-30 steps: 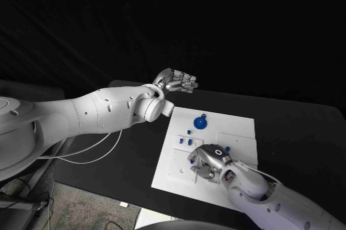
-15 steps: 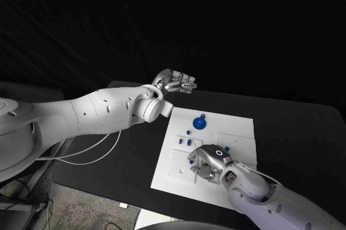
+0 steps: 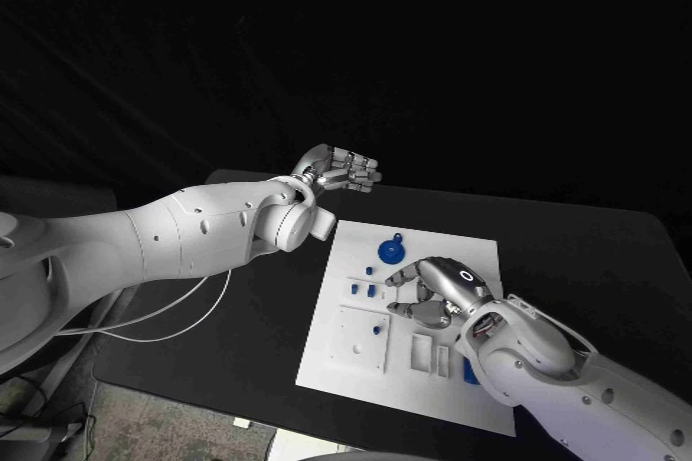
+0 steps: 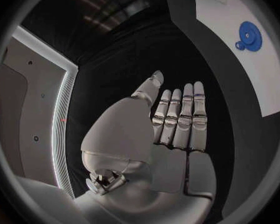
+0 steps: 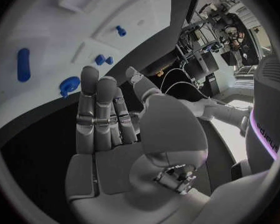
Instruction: Assemble the parts on the task board
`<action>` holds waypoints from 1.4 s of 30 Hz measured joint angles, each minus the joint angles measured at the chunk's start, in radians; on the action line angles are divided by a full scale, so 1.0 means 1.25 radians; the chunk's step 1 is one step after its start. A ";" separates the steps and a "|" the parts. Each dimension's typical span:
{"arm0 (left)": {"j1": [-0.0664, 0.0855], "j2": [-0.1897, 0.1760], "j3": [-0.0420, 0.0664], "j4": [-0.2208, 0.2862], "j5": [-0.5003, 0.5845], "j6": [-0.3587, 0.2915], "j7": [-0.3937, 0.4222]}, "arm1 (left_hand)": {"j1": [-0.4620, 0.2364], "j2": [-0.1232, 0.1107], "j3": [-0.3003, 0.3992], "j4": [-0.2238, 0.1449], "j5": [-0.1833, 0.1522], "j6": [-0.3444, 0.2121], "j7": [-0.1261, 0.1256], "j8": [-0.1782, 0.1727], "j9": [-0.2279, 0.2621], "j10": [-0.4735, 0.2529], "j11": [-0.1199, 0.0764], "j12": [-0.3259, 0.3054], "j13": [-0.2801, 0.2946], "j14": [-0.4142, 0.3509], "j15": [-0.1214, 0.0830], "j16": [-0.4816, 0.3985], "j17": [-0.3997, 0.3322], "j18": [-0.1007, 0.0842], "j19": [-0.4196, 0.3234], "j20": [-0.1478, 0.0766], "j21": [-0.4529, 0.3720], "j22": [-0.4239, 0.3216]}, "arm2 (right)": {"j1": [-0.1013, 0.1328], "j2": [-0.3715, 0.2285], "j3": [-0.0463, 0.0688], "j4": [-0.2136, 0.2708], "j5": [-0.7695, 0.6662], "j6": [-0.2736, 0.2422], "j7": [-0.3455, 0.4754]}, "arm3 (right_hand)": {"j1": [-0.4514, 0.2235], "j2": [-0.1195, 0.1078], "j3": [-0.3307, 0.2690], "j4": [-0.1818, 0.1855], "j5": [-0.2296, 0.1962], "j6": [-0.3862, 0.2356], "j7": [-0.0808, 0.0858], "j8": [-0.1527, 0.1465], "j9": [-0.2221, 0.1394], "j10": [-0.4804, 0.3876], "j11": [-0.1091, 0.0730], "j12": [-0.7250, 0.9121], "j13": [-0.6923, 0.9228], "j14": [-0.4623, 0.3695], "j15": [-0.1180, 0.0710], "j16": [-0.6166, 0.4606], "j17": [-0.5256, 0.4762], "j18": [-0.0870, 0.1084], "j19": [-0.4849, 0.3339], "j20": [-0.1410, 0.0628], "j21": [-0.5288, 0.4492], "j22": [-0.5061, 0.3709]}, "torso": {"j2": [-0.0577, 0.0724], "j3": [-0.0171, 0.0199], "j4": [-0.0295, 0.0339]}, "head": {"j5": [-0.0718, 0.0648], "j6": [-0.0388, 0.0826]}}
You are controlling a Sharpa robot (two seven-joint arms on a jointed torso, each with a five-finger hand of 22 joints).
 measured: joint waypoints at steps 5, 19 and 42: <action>0.000 -0.003 0.000 0.001 0.000 0.001 0.000 | 0.000 0.000 0.000 0.000 0.000 0.000 0.000 0.000 0.000 0.000 0.000 0.000 0.000 0.000 0.000 0.000 0.000 0.000 0.000 0.000 0.000 0.000 | 0.026 -0.047 0.017 0.024 0.017 0.043 -0.002 | -0.008 0.008 0.007 -0.016 0.006 0.001 -0.001 0.000 0.000 0.010 -0.001 0.000 0.000 0.006 -0.004 0.005 0.001 0.000 0.000 0.000 0.016 0.003 | 0.000 -0.0005 -0.0005 | -0.008 0.009; 0.000 -0.006 0.000 0.001 0.000 0.005 -0.001 | 0.000 0.000 0.000 0.000 0.000 0.000 0.000 0.000 0.000 0.000 0.000 0.000 0.000 -0.003 -0.003 0.000 0.000 0.000 0.000 0.000 0.000 0.000 | 0.062 -0.101 0.024 -0.022 0.007 0.184 -0.031 | 0.035 -0.034 -0.070 0.066 -0.026 -0.075 -0.029 0.000 -0.001 -0.073 0.011 0.000 0.001 0.000 -0.004 0.008 -0.009 -0.005 -0.002 -0.002 0.008 -0.021 | 0.000 0.0005 0.0000 | -0.012 0.013; 0.000 -0.004 0.000 0.001 0.000 0.011 -0.004 | 0.000 0.000 0.000 0.000 0.000 0.000 0.000 0.000 0.000 0.000 0.000 0.000 0.000 -0.006 0.000 0.000 0.000 0.000 0.000 0.000 0.000 -0.002 | 0.063 -0.074 0.003 -0.054 -0.069 0.277 -0.067 | -0.011 -0.006 0.137 0.012 -0.116 -0.013 -0.007 0.000 -0.002 0.013 -0.002 0.004 0.001 -0.005 0.001 0.009 -0.021 -0.011 0.001 0.001 0.016 -0.038 | 0.001 -0.0005 0.0015 | -0.017 0.009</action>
